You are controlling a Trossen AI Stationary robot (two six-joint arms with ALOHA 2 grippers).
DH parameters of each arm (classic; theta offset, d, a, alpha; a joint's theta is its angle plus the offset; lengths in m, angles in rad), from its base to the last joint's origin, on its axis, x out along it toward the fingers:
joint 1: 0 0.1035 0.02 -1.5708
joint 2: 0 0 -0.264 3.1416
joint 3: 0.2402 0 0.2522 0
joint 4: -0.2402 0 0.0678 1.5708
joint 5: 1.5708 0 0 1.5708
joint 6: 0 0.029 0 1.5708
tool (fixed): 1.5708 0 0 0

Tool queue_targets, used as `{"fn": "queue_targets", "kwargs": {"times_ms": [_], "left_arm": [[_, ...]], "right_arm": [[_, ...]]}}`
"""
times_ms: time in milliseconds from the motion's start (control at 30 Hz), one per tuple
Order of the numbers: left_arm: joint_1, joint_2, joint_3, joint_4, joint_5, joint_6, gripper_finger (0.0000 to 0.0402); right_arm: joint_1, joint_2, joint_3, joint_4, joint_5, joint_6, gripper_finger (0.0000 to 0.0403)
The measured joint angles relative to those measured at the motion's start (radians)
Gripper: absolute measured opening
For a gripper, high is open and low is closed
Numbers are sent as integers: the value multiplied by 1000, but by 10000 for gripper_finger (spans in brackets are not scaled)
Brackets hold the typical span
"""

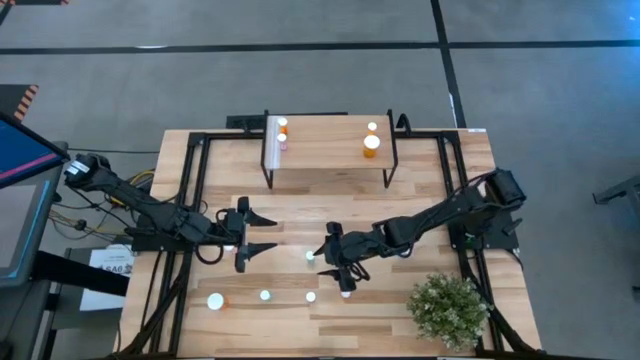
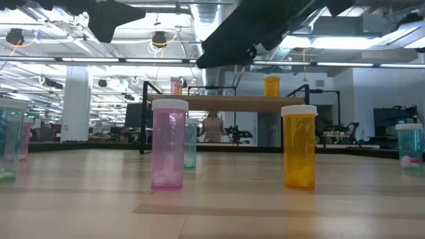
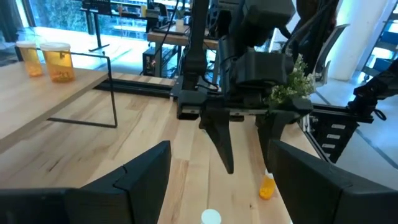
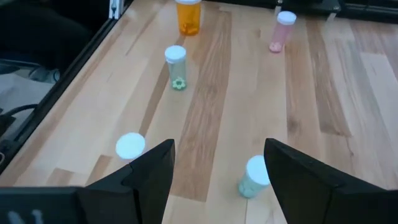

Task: Pick and place medicine bottles onto shelf by color
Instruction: Put the top left blue pill bottle on the shelf

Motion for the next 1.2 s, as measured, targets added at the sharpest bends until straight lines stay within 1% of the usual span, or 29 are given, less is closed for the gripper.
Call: {"fn": "queue_targets", "kwargs": {"times_ms": [200, 467, 933, 1200], "left_arm": [[0, 0, 0, 0, 0, 0, 255], [0, 0, 0, -4, -1, 0, 255], [0, 0, 0, -4, -1, 7, 255], [0, 0, 0, -6, -1, 6, 255]], "right_arm": [[-10, 52, 25, 9, -2, 12, 270], [-54, 131, 66, 8, -3, 35, 270], [-73, 149, 64, -26, -8, 54, 270], [-72, 146, 66, -8, -8, 56, 270]]}}
